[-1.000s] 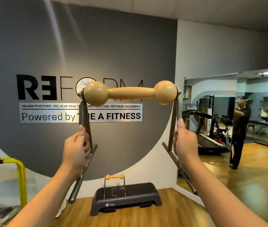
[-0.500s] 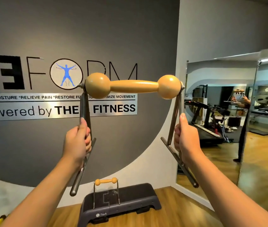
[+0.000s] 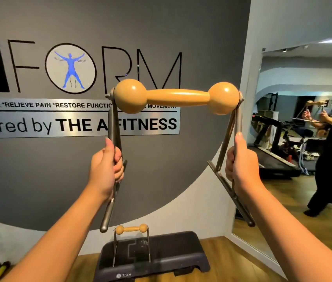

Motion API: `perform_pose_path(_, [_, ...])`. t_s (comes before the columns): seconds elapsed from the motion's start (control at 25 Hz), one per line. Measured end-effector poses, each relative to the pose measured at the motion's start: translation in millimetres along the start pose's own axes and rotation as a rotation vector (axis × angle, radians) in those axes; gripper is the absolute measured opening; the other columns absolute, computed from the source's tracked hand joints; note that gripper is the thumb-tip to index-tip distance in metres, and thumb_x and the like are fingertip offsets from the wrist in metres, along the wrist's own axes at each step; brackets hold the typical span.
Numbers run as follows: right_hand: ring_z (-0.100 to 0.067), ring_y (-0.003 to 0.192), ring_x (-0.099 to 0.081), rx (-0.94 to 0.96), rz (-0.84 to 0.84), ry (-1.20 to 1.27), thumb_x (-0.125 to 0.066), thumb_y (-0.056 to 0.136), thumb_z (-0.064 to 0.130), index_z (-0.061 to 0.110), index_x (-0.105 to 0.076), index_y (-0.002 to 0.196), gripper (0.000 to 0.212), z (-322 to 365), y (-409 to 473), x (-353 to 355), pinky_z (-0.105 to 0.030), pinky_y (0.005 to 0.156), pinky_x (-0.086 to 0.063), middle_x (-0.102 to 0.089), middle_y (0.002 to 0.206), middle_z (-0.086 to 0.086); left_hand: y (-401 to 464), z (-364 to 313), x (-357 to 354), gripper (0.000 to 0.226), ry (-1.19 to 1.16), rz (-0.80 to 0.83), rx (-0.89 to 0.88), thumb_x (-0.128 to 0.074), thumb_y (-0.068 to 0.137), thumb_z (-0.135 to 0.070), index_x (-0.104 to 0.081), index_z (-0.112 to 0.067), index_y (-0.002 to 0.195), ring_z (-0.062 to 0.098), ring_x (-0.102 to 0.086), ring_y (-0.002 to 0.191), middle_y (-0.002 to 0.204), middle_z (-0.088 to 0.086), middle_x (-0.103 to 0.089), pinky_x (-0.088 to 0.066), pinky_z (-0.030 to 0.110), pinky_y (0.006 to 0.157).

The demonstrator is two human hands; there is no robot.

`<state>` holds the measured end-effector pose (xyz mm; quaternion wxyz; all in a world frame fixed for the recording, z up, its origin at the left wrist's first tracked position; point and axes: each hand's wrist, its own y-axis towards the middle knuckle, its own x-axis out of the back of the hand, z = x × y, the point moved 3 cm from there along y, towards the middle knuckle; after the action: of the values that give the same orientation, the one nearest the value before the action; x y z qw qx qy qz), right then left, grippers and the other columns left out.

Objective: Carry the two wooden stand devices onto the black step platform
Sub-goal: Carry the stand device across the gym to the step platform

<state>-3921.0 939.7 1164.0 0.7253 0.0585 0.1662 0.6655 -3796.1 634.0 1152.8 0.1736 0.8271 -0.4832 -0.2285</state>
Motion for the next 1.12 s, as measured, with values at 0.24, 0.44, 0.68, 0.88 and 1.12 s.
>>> perform_pose_path(0.24, [-0.016, 0.051, -0.037, 0.022, 0.081, -0.076, -0.063, 0.082, 0.072, 0.025, -0.045, 0.046, 0.062, -52.7, 133.8, -21.1, -0.034, 0.052, -0.031, -0.039, 0.051, 0.005, 91.1, 85.3, -41.8, 0.057, 0.011, -0.062, 0.008, -0.034, 0.101, -0.062, -0.039, -0.015, 0.067, 0.014, -0.021, 0.039, 0.049, 0.0, -0.026, -0.02, 0.024, 0.041])
perform_pose_path(0.44, [-0.02, 0.056, -0.037, 0.012, 0.085, -0.128, -0.072, 0.074, 0.069, 0.026, -0.042, 0.061, 0.054, -110.2, 223.8, -45.6, -0.042, 0.06, -0.033, -0.037, 0.062, -0.004, 160.3, 163.1, -56.9, 0.061, 0.012, -0.071, 0.052, -0.033, 0.096, -0.071, -0.041, -0.018, 0.066, 0.014, -0.021, 0.04, 0.049, -0.002, -0.026, -0.017, 0.032, 0.045])
perform_pose_path(0.68, [-0.025, 0.056, -0.045, 0.006, -0.017, -0.17, -0.071, 0.074, 0.066, 0.023, -0.048, 0.051, 0.053, -190.4, 307.7, -88.8, -0.042, 0.06, -0.04, -0.044, 0.055, -0.004, 241.5, 251.6, -58.2, 0.068, -0.035, -0.031, 0.051, -0.049, 0.083, -0.083, -0.044, -0.018, 0.065, 0.011, -0.023, 0.038, 0.046, -0.004, -0.029, -0.016, 0.028, 0.042])
perform_pose_path(0.88, [-0.025, 0.06, -0.043, -0.026, -0.049, -0.144, -0.069, 0.077, 0.062, 0.025, -0.051, 0.052, 0.048, -257.6, 359.0, -112.2, -0.043, 0.062, -0.039, -0.043, 0.057, -0.002, 295.7, 314.0, -58.4, 0.072, 0.0, -0.043, 0.08, -0.051, 0.081, -0.084, -0.041, -0.015, 0.064, 0.012, -0.022, 0.04, 0.047, -0.004, -0.028, -0.018, 0.025, 0.042])
perform_pose_path(1.12, [-0.026, 0.06, -0.044, -0.074, -0.073, -0.156, -0.066, 0.079, 0.06, 0.021, -0.05, 0.062, 0.045, -335.8, 401.9, -125.3, -0.042, 0.062, -0.038, -0.042, 0.059, -0.005, 325.8, 392.9, -62.8, 0.065, 0.06, -0.05, 0.125, -0.046, 0.088, -0.078, -0.047, -0.019, 0.062, 0.011, -0.026, 0.043, 0.05, -0.005, -0.034, -0.021, 0.023, 0.043])
